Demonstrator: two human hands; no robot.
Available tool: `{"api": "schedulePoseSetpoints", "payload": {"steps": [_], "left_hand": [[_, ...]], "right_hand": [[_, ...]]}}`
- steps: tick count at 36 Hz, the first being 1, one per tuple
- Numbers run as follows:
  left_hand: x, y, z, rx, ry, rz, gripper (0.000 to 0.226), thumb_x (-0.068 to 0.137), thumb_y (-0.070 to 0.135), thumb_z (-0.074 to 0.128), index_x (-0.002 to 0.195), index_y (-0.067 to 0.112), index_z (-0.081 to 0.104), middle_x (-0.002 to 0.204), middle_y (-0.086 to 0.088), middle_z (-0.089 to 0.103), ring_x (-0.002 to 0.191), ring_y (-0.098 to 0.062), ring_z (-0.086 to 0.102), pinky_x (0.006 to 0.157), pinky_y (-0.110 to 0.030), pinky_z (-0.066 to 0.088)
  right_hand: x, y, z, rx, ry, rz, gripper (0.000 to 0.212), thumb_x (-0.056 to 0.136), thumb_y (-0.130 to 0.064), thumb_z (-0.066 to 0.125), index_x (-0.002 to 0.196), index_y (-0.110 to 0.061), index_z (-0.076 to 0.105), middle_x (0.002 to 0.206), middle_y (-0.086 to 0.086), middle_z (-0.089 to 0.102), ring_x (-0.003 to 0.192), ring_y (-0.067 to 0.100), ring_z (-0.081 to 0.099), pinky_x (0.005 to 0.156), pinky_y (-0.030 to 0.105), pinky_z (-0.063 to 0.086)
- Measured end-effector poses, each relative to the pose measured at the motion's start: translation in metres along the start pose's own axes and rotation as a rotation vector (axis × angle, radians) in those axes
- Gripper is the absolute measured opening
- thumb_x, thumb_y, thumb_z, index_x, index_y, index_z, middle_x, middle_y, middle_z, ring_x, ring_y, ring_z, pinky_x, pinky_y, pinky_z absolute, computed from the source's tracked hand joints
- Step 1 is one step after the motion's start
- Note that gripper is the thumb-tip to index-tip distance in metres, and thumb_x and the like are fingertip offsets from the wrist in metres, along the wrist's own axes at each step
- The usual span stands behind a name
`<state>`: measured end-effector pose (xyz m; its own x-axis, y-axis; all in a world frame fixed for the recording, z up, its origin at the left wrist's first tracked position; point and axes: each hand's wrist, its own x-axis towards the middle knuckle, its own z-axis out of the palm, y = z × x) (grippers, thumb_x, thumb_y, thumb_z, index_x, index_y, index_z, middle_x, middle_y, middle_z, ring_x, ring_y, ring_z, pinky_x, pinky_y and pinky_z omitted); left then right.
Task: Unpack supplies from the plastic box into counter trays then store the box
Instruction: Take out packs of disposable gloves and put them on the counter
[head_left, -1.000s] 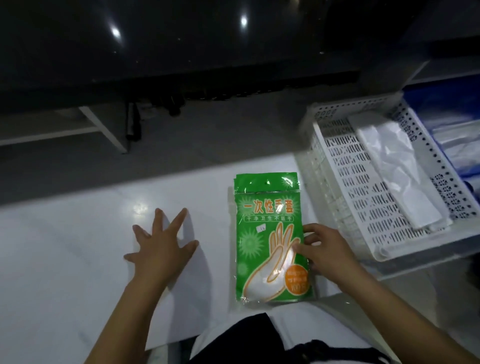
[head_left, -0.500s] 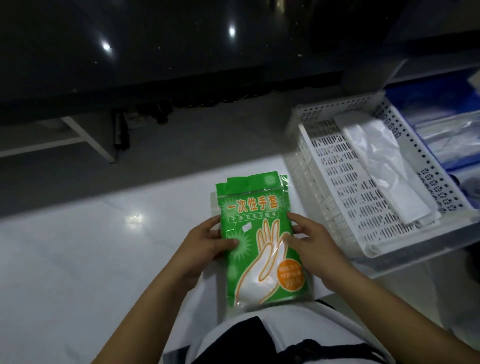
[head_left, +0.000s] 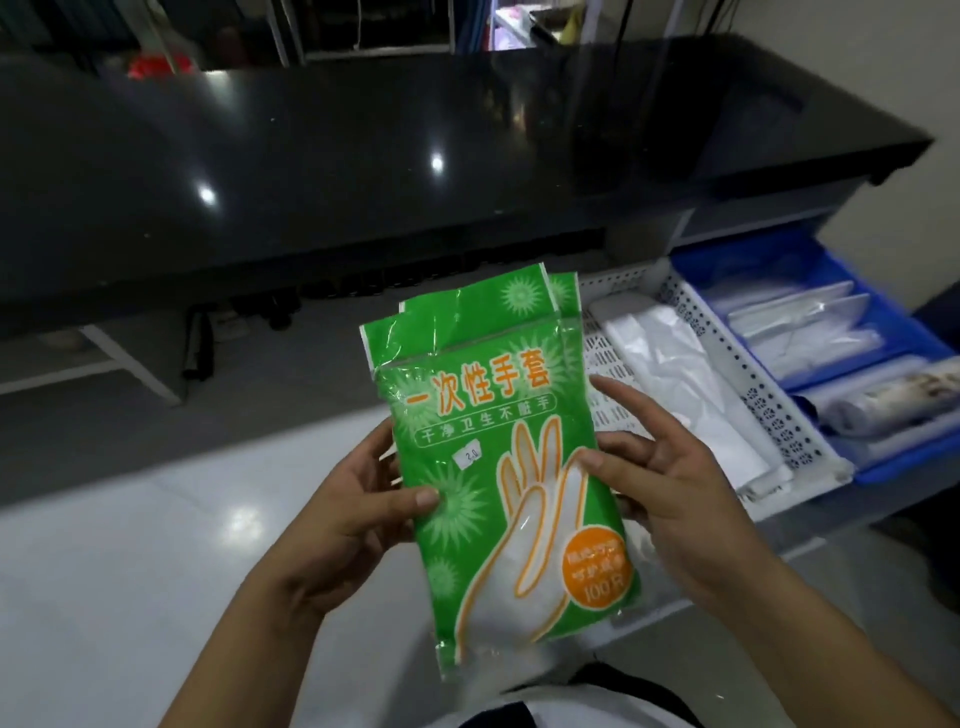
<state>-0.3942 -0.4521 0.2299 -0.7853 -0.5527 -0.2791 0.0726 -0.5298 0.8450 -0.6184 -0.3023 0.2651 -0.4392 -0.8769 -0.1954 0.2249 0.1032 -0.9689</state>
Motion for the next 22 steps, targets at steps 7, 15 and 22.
{"api": "schedulePoseSetpoints", "payload": {"steps": [7,15,22], "left_hand": [[0.052,0.015,0.087,0.086,-0.141,-0.025,0.077,0.058,0.016,0.093,0.128,0.027,0.064,0.124,-0.019,0.068,0.106,-0.035,0.069,0.083,-0.049,0.058],[0.114,-0.017,0.222,0.192,-0.227,-0.003,0.073,0.065,0.023,0.09,0.132,0.024,0.061,0.122,-0.023,0.068,0.101,-0.036,0.071,0.082,-0.056,0.055],[0.139,-0.073,0.339,0.197,-0.153,0.03,0.062,0.07,0.016,0.08,0.129,0.027,0.064,0.12,-0.024,0.069,0.1,-0.039,0.069,0.078,-0.052,0.057]], "right_hand": [[-0.03,-0.021,-0.083,0.115,0.084,-0.083,0.059,0.066,-0.02,0.078,0.122,-0.034,0.066,0.105,0.01,0.074,0.088,0.021,0.071,0.064,0.028,0.056],[-0.067,-0.036,-0.214,0.188,0.083,-0.096,0.072,0.067,-0.025,0.087,0.132,-0.037,0.057,0.124,0.008,0.068,0.105,0.034,0.069,0.074,0.043,0.059],[-0.09,-0.043,-0.346,0.222,-0.021,0.083,0.07,0.065,-0.021,0.091,0.126,-0.035,0.06,0.122,0.013,0.068,0.107,0.039,0.067,0.079,0.046,0.058]]}}
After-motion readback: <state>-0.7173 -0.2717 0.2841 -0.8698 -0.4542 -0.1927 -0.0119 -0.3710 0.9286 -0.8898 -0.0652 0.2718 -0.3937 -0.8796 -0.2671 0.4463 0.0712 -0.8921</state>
